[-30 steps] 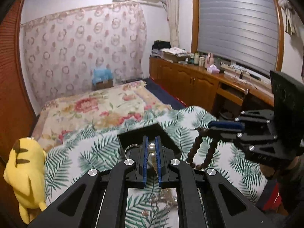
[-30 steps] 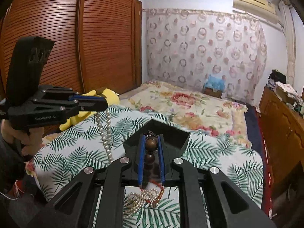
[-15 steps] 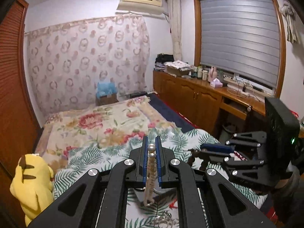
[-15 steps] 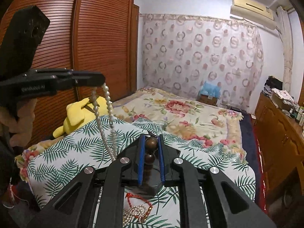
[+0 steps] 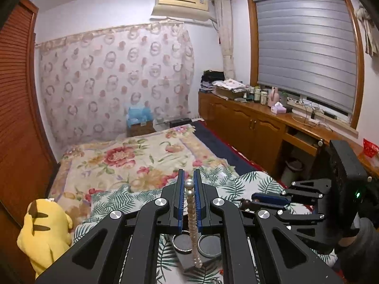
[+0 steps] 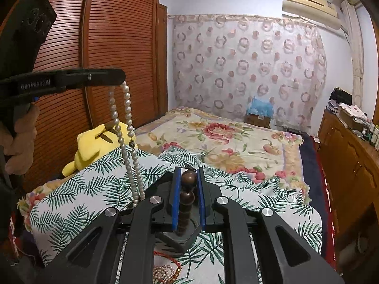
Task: Organize jewelry
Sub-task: 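Lift the pearls and bead bracelet and lower both into the black box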
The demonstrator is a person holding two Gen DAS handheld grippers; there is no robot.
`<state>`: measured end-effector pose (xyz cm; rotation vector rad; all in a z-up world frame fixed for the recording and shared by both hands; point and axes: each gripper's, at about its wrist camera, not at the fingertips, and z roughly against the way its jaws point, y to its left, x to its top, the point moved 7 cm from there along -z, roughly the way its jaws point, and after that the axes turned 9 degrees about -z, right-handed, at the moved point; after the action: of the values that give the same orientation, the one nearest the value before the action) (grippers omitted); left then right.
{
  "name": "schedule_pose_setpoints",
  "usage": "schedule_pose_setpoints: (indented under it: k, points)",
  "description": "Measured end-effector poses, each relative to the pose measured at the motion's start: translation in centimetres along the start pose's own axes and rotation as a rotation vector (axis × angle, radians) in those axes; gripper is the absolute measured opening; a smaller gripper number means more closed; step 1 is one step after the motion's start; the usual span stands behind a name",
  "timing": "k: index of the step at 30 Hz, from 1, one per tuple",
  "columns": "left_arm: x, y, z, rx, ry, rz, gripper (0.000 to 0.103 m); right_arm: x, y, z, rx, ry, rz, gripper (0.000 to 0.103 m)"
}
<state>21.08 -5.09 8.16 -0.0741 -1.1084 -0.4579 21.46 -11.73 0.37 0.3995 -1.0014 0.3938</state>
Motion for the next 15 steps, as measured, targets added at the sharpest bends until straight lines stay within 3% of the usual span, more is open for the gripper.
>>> schedule_pose_setpoints:
  k: [9, 15]
  points:
    - [-5.3, -0.1, -3.4, -0.021, 0.106, 0.024, 0.007, -0.2, -0.5, -2.1, 0.0, 0.002, 0.001, 0.015]
    - [-9.1, -0.4, -5.9, -0.044, 0.177, 0.046, 0.007, -1.1, -1.0, -5.5, -0.01, 0.054, -0.002, 0.015]
